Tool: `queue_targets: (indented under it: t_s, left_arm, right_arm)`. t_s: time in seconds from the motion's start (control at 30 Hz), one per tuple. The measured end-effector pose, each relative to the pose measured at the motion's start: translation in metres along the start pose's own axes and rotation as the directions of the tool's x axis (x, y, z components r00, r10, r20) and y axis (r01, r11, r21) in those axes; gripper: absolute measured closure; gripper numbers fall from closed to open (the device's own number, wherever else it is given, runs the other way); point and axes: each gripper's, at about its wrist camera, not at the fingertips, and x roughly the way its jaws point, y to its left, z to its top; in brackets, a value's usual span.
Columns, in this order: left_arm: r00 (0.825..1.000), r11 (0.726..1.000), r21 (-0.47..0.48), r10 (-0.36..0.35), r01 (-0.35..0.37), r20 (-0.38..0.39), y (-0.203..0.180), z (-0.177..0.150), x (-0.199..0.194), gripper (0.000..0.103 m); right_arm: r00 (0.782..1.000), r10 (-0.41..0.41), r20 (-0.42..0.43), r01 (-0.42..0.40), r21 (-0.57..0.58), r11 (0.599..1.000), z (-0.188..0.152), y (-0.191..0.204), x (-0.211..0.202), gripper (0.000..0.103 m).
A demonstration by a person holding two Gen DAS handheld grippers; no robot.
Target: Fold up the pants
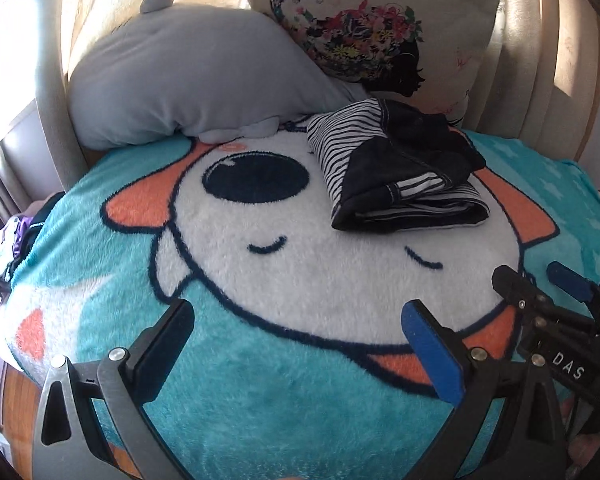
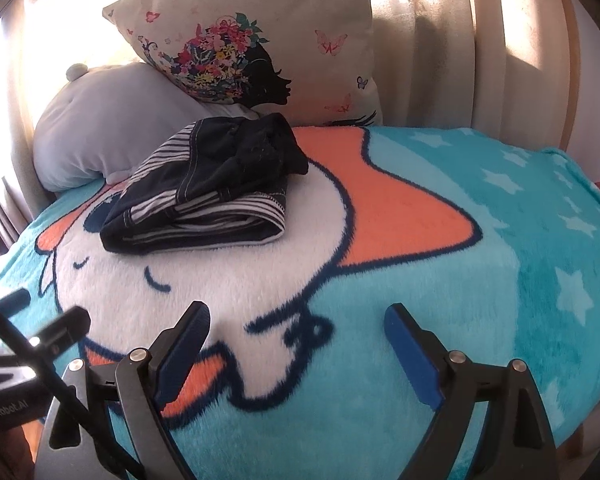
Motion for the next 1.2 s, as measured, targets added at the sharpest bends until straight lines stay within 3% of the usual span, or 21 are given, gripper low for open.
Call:
queue_targets:
  t_s: [0.3,1.2]
  left_arm:
    - [0.998,0.999,-0.022,-0.044,0.043,-0.05,-0.002,0.011,0.007,0.0]
    - [0.98,0.992,-0.022,-0.129,0.127,-0.149,-0.047,0.035,0.033,0.0]
  right_arm:
    - [0.999,-0.012,-0.045,0.011,-0.038,0.999,0.009,0.009,0.009,0.01]
    - [0.998,-0.027,-0.051,0.028,0.021,0.999,0.038,-0.041,0.02,0.01]
